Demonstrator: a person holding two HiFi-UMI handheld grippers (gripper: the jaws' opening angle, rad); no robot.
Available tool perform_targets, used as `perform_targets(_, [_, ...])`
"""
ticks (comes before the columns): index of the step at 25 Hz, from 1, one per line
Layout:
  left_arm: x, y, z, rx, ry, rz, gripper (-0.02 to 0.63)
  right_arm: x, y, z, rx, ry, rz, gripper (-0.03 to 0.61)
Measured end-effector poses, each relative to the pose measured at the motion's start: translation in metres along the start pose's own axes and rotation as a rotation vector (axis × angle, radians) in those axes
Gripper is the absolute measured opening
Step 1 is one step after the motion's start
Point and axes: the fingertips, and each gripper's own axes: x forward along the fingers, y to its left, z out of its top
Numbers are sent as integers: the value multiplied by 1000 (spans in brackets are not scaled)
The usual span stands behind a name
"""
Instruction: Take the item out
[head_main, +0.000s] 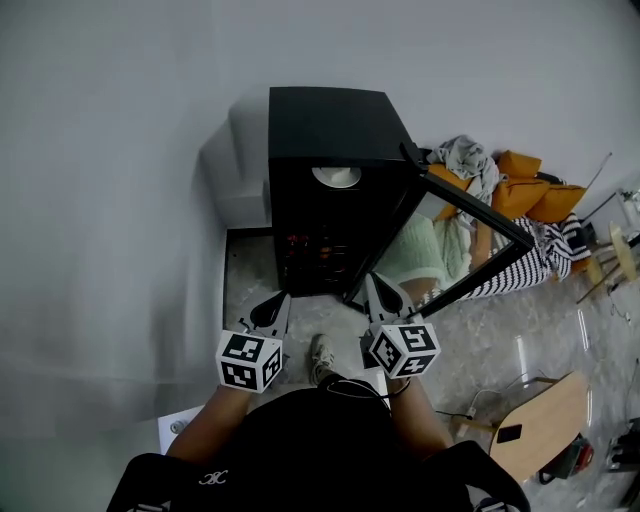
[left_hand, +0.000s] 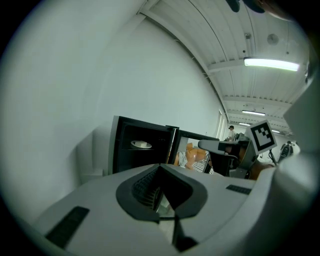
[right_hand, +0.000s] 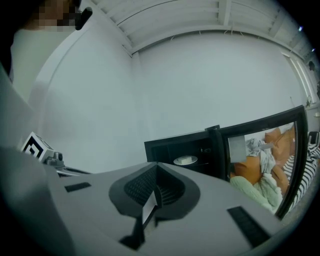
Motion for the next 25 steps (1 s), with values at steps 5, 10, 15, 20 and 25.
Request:
perform_targets(5, [48, 13, 22, 6, 12, 18, 0, 39, -26, 10, -26, 16, 23, 6])
perform_targets(10, [95, 15, 41, 6, 34, 33, 0, 75, -58, 20, -50, 39, 52, 6])
perform_targets(15, [137, 20, 51, -1, 56, 60, 0, 109, -86, 20, -27, 72, 95, 6])
perform_targets(20, [166, 23, 55, 4, 81, 84, 0, 135, -96, 13, 13, 110, 147, 6])
perform_targets(25, [182, 31, 58, 10, 108, 92, 0, 156, -96, 5, 136, 145, 187, 6])
